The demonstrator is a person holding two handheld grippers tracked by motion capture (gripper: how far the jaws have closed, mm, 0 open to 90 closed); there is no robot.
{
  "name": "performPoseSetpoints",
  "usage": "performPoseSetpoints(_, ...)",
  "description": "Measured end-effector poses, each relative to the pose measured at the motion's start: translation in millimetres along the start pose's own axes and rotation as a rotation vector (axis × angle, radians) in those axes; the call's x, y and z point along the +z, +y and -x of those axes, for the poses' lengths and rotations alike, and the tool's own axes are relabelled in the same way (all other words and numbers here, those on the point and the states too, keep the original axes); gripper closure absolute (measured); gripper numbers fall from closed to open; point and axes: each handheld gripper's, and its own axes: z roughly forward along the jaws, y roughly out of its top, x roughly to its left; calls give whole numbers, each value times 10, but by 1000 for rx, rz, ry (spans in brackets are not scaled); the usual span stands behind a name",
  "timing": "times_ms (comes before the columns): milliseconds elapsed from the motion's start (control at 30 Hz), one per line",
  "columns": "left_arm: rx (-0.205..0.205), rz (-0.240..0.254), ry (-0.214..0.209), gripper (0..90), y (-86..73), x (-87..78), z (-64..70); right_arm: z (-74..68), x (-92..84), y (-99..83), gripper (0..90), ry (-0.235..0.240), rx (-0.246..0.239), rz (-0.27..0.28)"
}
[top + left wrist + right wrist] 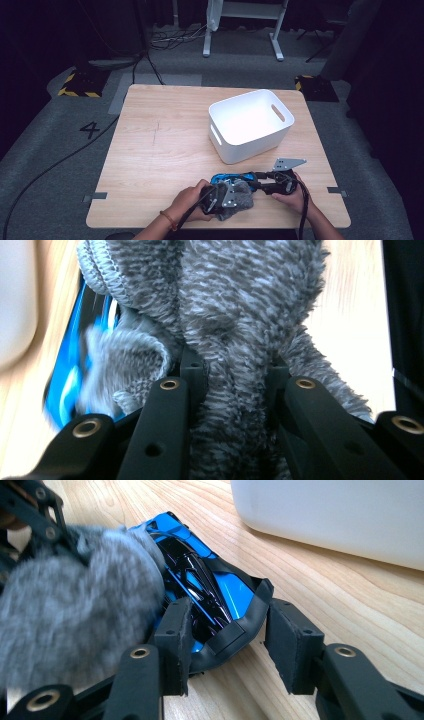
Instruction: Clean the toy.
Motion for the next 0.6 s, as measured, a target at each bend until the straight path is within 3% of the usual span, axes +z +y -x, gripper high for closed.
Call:
performPoseSetpoints(167,-55,-26,42,728,-269,-175,-37,4,-3,0,544,2,4,-1)
performPoseSetpoints(300,-149,-42,123,725,-511,-315,-194,6,-10,-1,543,-1,4,-4)
performPoseSetpoints(333,-193,-31,140,725,-577,-357,-258,7,-11,-1,543,-1,4,-4)
performPoseSetpoints(400,-288,38,146,721,-680,-440,-407,10,-11,-1,544,1,3,-4)
performPoseSetpoints(433,-355,93,145,721,-727,-482,-500,10,-11,-1,544,2,2,-4)
performPoseSetpoints(467,-391,132,142,720,-739,-501,-559,12,-10,-3,544,3,0,-2)
performPoseSetpoints(533,-413,175,121,719,-693,-505,-642,16,-6,-10,543,11,-4,6)
performPoseSetpoints(600,-395,186,107,718,-581,-448,-674,26,-2,-11,542,22,-13,10)
